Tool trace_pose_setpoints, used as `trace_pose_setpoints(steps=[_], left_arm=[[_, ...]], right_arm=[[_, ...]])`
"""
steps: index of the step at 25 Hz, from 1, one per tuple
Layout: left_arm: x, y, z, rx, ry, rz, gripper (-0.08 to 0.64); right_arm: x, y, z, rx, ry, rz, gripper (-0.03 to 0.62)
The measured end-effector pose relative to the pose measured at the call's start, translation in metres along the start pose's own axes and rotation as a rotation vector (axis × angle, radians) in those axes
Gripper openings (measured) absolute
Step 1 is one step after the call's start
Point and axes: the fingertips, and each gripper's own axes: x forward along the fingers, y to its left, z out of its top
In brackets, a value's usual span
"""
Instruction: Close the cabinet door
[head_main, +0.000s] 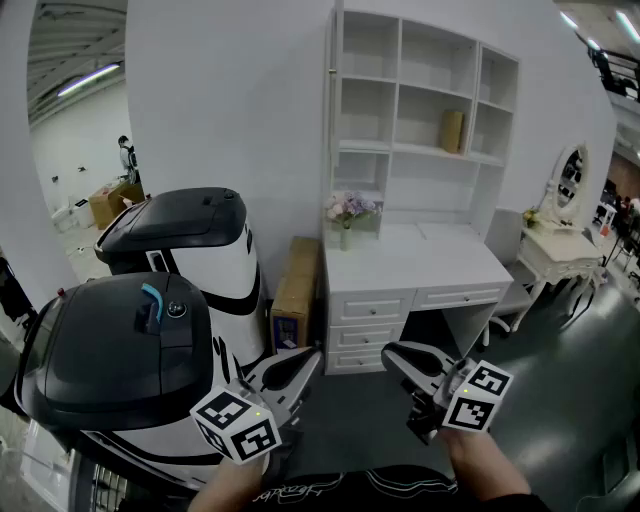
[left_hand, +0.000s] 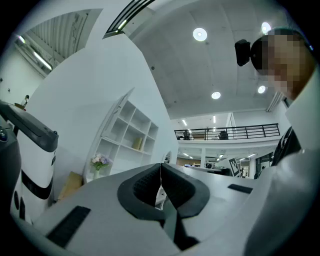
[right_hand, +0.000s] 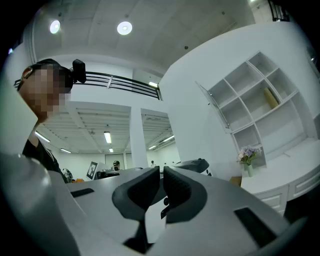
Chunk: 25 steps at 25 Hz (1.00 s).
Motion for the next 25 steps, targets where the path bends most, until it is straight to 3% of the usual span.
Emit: trace_pose_setpoints(steps=[10, 15, 25], left_arm=[[-0.014, 0.017, -0.029, -0.041, 0.034, -0.027, 0.021], [-0.002, 0.039, -0.040, -0.075, 0.046, -0.029, 0.020], [0.095, 0.103, -0.011, -0.062, 0.006, -0.026, 0.021]], right_arm=[[0.013, 0.003, -0.035, -0.027, 0.077, -0.050, 0.055], [0.019, -0.013, -0.034, 0.000, 0.066, -0.045, 0.055], [0.060, -0.127, 0.018, -0.029, -0.002, -0.026, 0.057]])
